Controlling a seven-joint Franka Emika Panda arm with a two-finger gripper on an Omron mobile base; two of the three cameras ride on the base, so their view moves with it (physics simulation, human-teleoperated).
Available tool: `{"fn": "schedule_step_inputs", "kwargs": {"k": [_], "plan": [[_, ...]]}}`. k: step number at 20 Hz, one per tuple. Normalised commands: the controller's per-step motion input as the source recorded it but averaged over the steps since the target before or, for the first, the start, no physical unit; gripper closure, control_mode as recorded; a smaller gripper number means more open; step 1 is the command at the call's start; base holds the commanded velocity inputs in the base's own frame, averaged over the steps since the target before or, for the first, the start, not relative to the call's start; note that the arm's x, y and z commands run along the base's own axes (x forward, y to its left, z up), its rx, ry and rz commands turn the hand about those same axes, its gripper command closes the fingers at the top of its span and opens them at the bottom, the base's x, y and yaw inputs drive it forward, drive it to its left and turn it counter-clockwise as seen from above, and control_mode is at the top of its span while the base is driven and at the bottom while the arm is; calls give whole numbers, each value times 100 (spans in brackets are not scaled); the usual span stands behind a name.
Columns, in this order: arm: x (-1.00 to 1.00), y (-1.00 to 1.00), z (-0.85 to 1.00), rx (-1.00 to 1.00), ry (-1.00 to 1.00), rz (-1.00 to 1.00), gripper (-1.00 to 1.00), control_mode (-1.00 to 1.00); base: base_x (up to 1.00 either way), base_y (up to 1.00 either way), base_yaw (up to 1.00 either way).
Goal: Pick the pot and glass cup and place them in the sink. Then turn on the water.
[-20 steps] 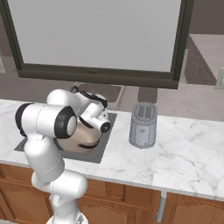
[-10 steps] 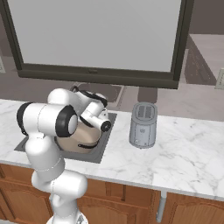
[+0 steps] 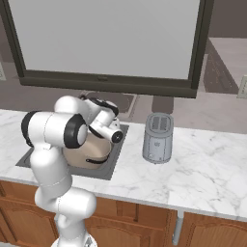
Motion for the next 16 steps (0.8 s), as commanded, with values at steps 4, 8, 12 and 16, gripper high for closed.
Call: {"fn": "schedule_step_inputs", "kwargs": {"k": [4, 8, 12, 16], "plan": [[23, 0, 0, 0, 1, 0, -100, -100, 0, 0, 0], [19, 0, 0, 0, 2, 0, -100, -100, 0, 0, 0], [13, 0, 0, 0, 2, 0, -100, -100, 0, 0, 0], [8, 0, 0, 0, 2, 0, -100, -100, 0, 0, 0]]}}
